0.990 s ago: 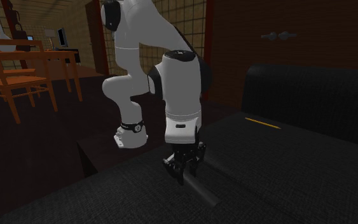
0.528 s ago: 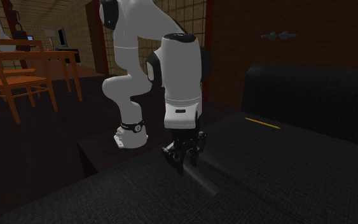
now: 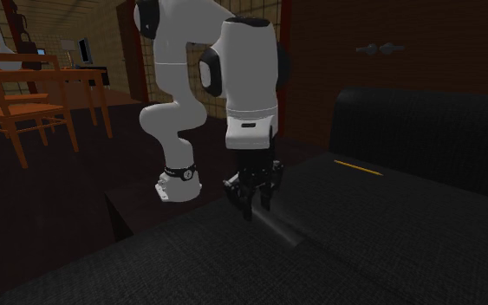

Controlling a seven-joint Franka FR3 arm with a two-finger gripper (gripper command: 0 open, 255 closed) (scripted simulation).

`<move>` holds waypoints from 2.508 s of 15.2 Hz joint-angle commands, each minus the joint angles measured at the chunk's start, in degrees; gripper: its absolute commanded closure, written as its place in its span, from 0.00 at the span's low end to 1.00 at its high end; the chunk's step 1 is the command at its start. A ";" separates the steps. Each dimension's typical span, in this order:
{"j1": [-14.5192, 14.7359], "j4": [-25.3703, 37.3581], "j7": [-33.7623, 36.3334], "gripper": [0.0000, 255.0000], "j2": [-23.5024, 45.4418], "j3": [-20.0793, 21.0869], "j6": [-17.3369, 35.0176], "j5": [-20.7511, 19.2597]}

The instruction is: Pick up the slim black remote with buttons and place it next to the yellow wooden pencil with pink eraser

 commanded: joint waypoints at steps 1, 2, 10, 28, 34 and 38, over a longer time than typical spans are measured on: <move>1.06 -1.86 2.13 1.00 -1.99 0.88 0.03 -0.38; 1.73 -3.07 3.46 1.00 -2.97 1.50 0.37 -0.53; 6.96 -10.41 14.43 1.00 -9.14 7.22 2.36 -0.75; 18.75 -11.56 40.52 1.00 -10.29 22.43 4.29 0.60; 22.45 -7.23 49.91 1.00 -6.48 27.30 4.26 -0.71; 25.04 -3.04 56.39 1.00 -2.82 30.12 3.87 -2.56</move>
